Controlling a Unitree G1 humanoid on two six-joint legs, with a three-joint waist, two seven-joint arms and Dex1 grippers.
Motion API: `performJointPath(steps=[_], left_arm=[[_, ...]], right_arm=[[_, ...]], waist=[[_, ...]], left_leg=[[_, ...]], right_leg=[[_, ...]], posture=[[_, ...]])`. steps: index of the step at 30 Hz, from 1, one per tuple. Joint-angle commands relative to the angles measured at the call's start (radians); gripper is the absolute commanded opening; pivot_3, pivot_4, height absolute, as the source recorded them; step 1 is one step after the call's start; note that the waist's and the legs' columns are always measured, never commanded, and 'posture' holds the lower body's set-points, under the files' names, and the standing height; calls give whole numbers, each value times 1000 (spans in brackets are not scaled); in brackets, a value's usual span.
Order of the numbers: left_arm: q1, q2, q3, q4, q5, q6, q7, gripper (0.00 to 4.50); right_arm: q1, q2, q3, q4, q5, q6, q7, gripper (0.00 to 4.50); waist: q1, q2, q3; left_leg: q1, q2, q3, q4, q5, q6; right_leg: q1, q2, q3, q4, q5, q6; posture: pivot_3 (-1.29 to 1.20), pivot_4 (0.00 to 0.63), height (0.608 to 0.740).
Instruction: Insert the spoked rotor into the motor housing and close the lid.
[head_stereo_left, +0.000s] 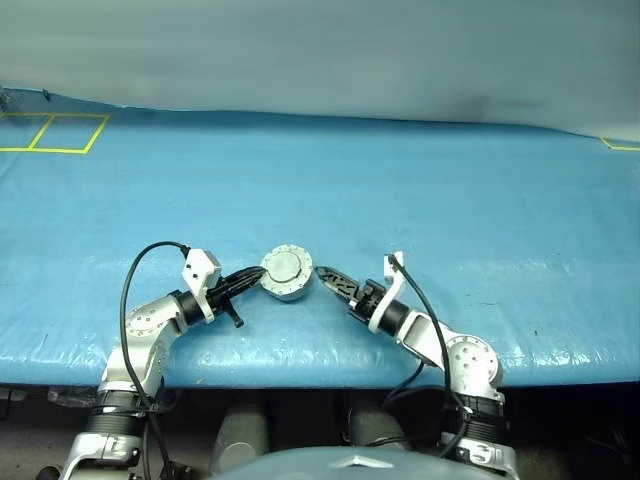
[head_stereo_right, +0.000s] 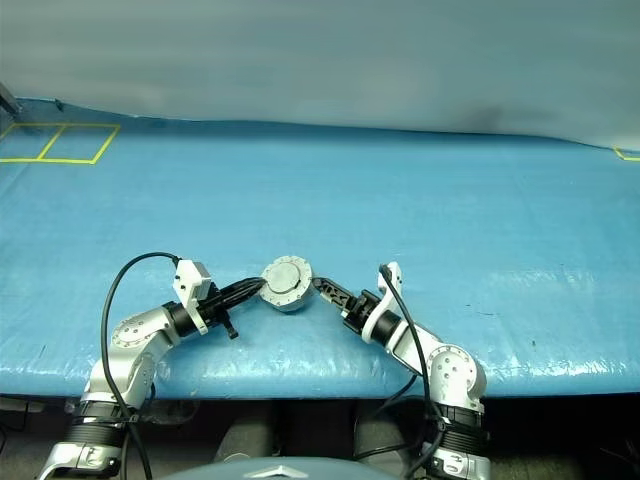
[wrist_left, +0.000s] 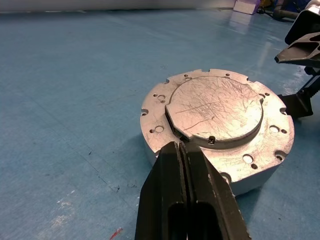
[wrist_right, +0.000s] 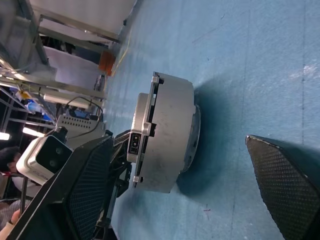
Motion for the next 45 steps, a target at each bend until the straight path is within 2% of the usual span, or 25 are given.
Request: performJointPath(steps=[1,14,18,20,22,24,27,29,32,41,45], left_arm=[[11,-3,-4,-6,3,-1,3,0],[24,-1,0,-13,6,-11,10,0],[22,-2,0,-10,6,-15,12,0],[22,-2,0,-10,7,-16,13,0],[23,-2,0,-12,7,-17,14,0],[24,-2,0,-13,7,-17,16,0],[25,-1,0,-15,7,-17,18,0],[26,-1,0,-16,6,-17,20,0],[28,-1,0,-17,6,-17,22,0],[26,-15,16,-17,-2,-10,51,0],[-1,-67,76,-30,-74,104,152,0]], right_arm=[[-29,24,26,11,29,-10,7,4453],[-53,33,69,78,16,-54,4,4453],[-58,30,83,81,19,-61,8,3601],[-60,29,88,85,16,-64,10,3601],[-62,28,90,91,17,-67,12,3206],[-63,27,93,94,18,-69,14,2700],[-64,24,103,91,20,-74,28,1704],[-66,26,104,92,22,-76,27,1704],[-67,29,105,100,23,-80,26,1209],[-67,35,91,97,39,-82,8,1196],[-79,55,42,116,75,-100,-30,1196]], waist=[[0,0,0],[-4,0,0],[-5,0,0],[-5,0,0],[-5,0,0],[-5,0,0],[-5,0,0],[-5,0,-1],[-5,0,-1],[-5,0,-1],[-4,0,-1]], left_leg=[[0,0,0,0,0,0],[1,0,0,0,0,0],[1,0,0,0,0,0],[1,0,0,0,0,0],[1,0,0,0,0,0],[1,0,0,0,0,0],[1,0,0,0,0,0],[1,0,0,0,0,0],[1,0,0,0,0,0],[1,0,0,0,0,0],[1,0,-1,0,0,0]], right_leg=[[0,0,0,0,0,0],[1,1,0,0,0,0],[1,1,0,0,0,0],[1,1,0,0,0,0],[1,1,0,0,0,0],[1,1,0,0,0,0],[1,1,0,0,0,0],[1,1,0,0,0,0],[1,1,0,1,0,0],[1,1,0,1,0,0],[1,1,0,1,1,1]], posture=[[0,150,740],[0,150,740],[0,150,740],[0,150,740],[0,150,740],[0,150,740],[0,150,740],[0,150,740],[0,150,740],[0,150,740],[0,150,740]])
